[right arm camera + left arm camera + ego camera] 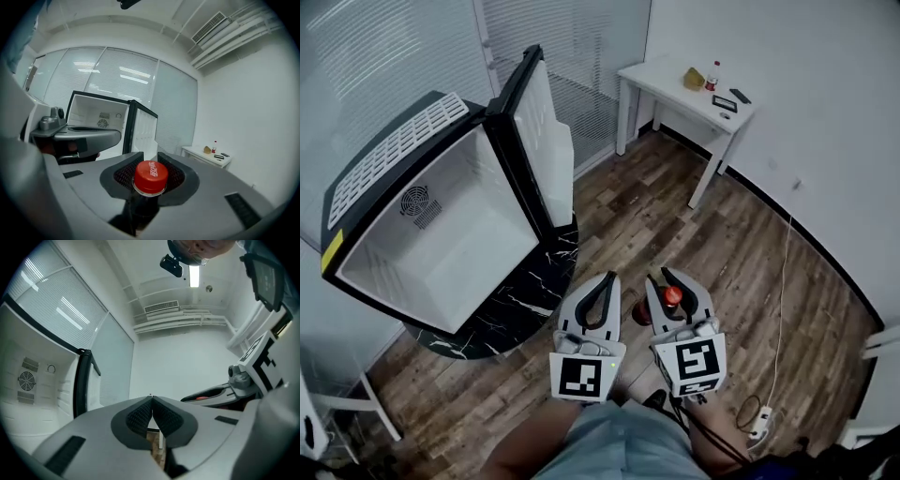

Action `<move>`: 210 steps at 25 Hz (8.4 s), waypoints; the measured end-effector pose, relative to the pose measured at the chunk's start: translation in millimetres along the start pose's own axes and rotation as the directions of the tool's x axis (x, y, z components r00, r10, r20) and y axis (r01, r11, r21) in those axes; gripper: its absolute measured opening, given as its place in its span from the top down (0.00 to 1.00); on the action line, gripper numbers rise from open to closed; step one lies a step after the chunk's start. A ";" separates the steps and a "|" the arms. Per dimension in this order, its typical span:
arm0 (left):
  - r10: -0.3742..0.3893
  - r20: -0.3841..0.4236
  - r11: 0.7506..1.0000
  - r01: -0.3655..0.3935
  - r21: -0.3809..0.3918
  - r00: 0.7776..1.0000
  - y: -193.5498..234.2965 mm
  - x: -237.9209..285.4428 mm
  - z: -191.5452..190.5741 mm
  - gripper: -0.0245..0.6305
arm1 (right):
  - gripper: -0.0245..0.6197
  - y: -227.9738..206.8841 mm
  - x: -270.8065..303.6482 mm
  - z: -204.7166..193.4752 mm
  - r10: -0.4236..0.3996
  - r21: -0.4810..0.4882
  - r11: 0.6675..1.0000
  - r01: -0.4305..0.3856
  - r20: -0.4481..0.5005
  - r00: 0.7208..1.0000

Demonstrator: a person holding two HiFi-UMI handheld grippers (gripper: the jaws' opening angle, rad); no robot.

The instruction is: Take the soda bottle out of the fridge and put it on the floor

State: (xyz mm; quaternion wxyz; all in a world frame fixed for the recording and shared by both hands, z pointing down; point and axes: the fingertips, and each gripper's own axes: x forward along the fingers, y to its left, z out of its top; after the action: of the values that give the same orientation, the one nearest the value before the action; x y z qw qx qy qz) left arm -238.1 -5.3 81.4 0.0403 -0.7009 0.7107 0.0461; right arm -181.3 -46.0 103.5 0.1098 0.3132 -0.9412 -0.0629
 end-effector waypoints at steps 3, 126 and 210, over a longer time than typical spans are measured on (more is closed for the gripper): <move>-0.058 -0.010 0.998 0.058 0.000 0.998 -42.7 13.7 -6.7 0.94 | 0.80 -32.7 -27.3 -15.4 -0.052 0.017 0.998 0.052 -0.007 0.999; -0.497 -0.533 0.841 0.532 -0.099 0.685 -320.6 26.1 -729.5 0.94 | 0.80 -114.2 -149.8 -853.7 -0.296 0.257 0.824 0.505 -0.564 0.771; -0.433 -0.222 0.895 0.445 0.003 0.873 -275.4 173.3 -446.4 0.94 | 0.94 -250.8 -41.6 -525.5 -0.462 0.177 0.861 0.477 -0.121 0.879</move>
State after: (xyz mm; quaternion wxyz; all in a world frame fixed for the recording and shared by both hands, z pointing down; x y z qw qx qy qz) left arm 38.1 -235.4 500.8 -0.0088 -0.8433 0.5340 -0.0597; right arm 124.8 -246.6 558.2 0.0937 0.5444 -0.8334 0.0196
